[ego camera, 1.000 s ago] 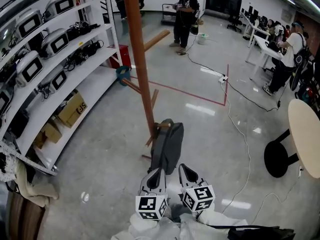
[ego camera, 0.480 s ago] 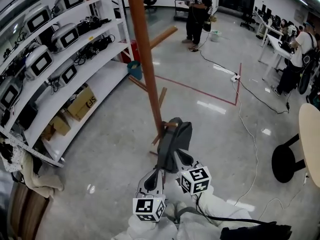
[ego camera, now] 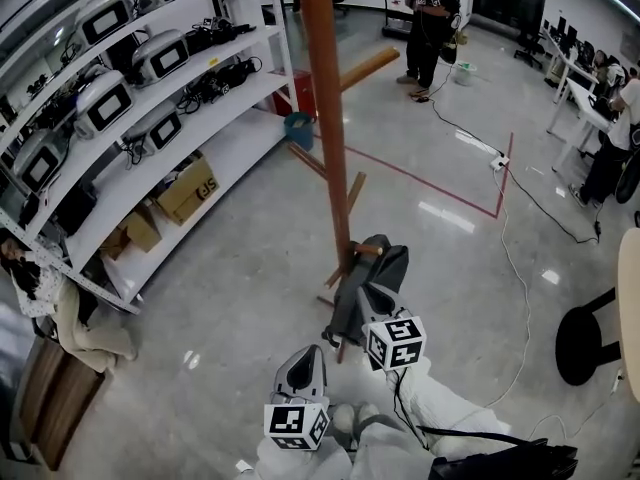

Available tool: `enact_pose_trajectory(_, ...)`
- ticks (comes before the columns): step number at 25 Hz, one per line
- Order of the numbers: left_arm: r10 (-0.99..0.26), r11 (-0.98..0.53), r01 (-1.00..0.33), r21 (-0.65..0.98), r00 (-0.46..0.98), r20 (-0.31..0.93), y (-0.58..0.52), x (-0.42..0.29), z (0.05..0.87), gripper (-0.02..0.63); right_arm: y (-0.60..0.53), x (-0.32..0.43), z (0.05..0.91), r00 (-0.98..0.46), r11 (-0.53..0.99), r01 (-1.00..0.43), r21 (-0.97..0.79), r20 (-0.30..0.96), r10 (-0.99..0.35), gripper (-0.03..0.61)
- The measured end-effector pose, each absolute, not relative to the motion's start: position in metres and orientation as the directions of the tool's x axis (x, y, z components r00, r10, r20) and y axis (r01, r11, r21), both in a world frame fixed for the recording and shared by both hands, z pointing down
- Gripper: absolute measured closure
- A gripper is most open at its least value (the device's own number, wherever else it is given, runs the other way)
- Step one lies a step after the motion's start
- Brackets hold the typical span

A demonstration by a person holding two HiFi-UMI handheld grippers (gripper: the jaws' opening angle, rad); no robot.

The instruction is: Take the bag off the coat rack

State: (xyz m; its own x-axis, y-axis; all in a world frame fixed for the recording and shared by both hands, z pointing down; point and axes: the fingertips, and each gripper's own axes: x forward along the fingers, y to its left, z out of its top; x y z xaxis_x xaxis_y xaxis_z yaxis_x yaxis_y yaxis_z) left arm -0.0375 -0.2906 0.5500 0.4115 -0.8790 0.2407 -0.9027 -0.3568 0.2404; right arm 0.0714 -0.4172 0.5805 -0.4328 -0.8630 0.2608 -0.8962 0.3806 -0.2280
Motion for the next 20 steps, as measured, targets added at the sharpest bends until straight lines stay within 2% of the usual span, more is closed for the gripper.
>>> enact_pose_trajectory(5,-0.888,-0.323,-0.915,0.241,0.381,0.257,-0.288,-0.048,0.554,0.612,-0.435,0.066,0.580,-0.435,0.383,-0.895,-0.228,0.260,-0.862,0.563)
enact_pose_trajectory(9,-0.893,-0.305,-0.921,0.243,0.365,0.264,-0.288,-0.053,0.557,0.612,-0.445,0.064,0.585,-0.432,0.380,-0.898,-0.222,0.280,-0.857,0.523)
enact_pose_trajectory(20,-0.894,-0.286,-0.927,0.245,0.350,0.279,-0.290,-0.055,0.563,0.613,-0.472,0.055,0.600,-0.433,0.389,-0.901,-0.193,0.338,-0.836,0.506)
